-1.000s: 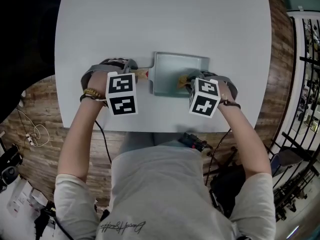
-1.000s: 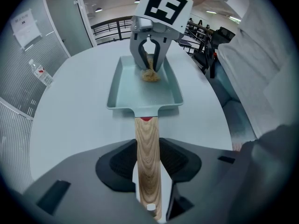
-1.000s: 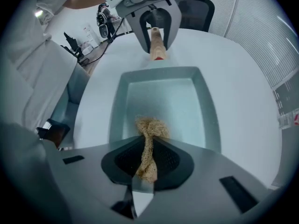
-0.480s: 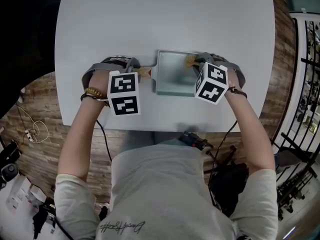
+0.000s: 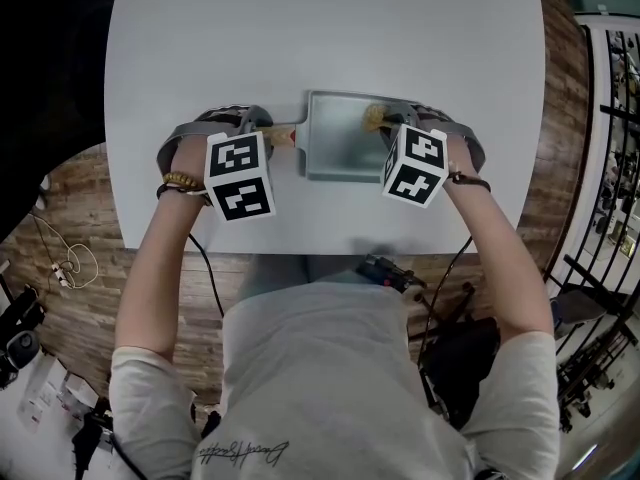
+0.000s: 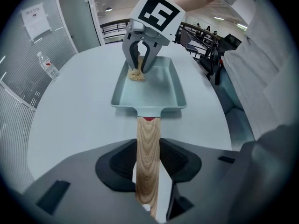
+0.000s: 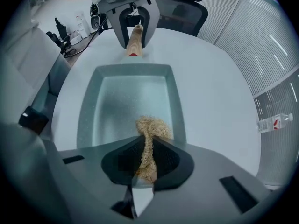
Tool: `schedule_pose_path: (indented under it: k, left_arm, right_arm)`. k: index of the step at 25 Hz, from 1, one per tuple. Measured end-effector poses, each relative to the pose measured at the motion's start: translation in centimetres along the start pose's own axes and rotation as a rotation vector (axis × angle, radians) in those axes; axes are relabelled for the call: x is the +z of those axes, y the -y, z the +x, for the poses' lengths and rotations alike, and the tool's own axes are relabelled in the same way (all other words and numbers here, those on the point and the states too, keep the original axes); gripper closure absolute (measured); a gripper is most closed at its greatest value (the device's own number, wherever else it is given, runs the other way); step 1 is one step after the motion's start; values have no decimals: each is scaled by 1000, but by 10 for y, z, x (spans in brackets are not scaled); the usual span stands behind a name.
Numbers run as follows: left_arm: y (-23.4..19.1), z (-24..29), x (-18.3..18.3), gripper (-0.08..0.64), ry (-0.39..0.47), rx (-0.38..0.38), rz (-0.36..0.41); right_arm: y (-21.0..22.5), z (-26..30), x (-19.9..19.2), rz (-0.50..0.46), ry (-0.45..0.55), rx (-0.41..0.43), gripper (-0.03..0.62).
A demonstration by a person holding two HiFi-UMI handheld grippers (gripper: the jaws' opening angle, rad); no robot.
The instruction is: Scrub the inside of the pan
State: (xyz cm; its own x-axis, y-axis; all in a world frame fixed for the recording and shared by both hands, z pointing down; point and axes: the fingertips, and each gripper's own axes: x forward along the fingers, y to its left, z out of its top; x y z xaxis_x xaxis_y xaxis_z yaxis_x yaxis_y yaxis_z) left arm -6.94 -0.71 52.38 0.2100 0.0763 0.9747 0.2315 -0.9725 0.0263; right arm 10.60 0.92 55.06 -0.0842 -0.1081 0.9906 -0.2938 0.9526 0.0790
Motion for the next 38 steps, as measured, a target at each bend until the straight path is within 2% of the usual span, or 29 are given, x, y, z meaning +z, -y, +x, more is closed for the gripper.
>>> schedule_pose_path:
  k: [4, 11, 18, 26, 38]
  left_arm:
    - [-1, 0, -2, 402, -9, 2, 6]
    - [-3, 1, -1, 402, -20, 4, 12]
    - [-4, 2, 0, 402, -26, 5, 10]
    - [-2, 1, 5, 401, -35, 1, 25]
    - [0, 2, 2, 400, -18, -21, 52]
  right_arm:
    - [-19, -2, -1, -1, -12, 63, 529]
    - [-56, -6, -6, 23, -30, 237, 529]
    - [-85, -10, -6, 40, -35, 374, 530]
    - [-89, -14, -10, 70, -34, 423, 529]
    - [-90, -12, -6, 48, -54, 387, 528]
